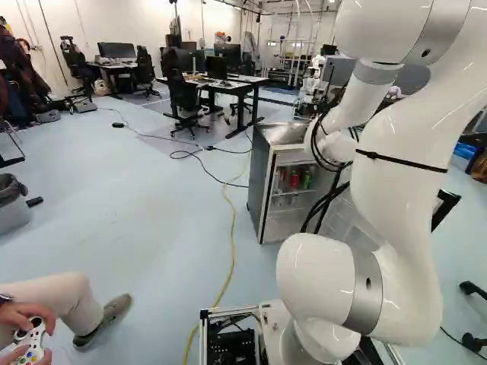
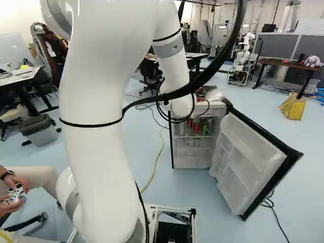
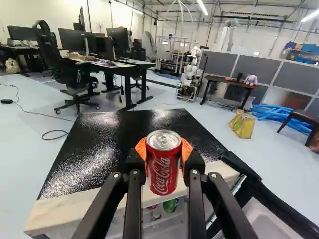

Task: Grab a drink from the fridge

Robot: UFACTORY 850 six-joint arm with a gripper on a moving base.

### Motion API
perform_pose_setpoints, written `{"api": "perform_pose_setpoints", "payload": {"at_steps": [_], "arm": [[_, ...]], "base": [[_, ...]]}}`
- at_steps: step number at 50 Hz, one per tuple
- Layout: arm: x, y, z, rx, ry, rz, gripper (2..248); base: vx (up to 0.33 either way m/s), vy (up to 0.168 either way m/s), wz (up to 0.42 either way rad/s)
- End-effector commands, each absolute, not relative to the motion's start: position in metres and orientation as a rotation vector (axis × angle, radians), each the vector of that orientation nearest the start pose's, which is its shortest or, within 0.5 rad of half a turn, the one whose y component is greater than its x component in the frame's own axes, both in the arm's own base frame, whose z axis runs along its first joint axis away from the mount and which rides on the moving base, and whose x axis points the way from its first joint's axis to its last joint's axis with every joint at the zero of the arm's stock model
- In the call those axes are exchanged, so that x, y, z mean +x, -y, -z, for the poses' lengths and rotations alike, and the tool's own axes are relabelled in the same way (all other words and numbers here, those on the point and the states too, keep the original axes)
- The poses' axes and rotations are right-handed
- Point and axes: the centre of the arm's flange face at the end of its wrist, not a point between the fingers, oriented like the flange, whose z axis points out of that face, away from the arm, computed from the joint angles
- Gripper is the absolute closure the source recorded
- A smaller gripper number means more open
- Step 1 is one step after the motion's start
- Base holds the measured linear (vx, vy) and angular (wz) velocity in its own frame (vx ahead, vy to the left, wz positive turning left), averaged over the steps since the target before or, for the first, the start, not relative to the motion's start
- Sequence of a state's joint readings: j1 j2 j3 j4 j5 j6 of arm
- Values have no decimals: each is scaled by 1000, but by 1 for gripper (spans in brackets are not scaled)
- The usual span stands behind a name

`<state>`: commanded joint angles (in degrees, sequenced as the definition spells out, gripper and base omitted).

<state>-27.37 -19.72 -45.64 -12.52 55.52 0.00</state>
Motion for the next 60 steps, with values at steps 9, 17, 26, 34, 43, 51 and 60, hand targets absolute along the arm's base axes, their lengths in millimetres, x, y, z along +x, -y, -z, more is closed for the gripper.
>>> {"api": "perform_pose_setpoints", "payload": {"at_steps": [9, 17, 26, 34, 43, 51, 60], "arm": [[492, 227, -400, -2580, -295, 2181, 162], [496, 218, -400, -2570, -306, 2180, 162], [501, 207, -400, -2559, -306, 2176, 162], [506, 197, -400, -2549, -298, 2173, 162], [513, 192, -399, -2541, -286, 2173, 162], [519, 192, -399, -2536, -280, 2175, 162], [525, 192, -398, -2533, -275, 2178, 162]], "base": [[0, 0, 0], [0, 0, 0], [0, 0, 0], [0, 0, 0], [0, 0, 0], [0, 0, 0], [0, 0, 0]]}}
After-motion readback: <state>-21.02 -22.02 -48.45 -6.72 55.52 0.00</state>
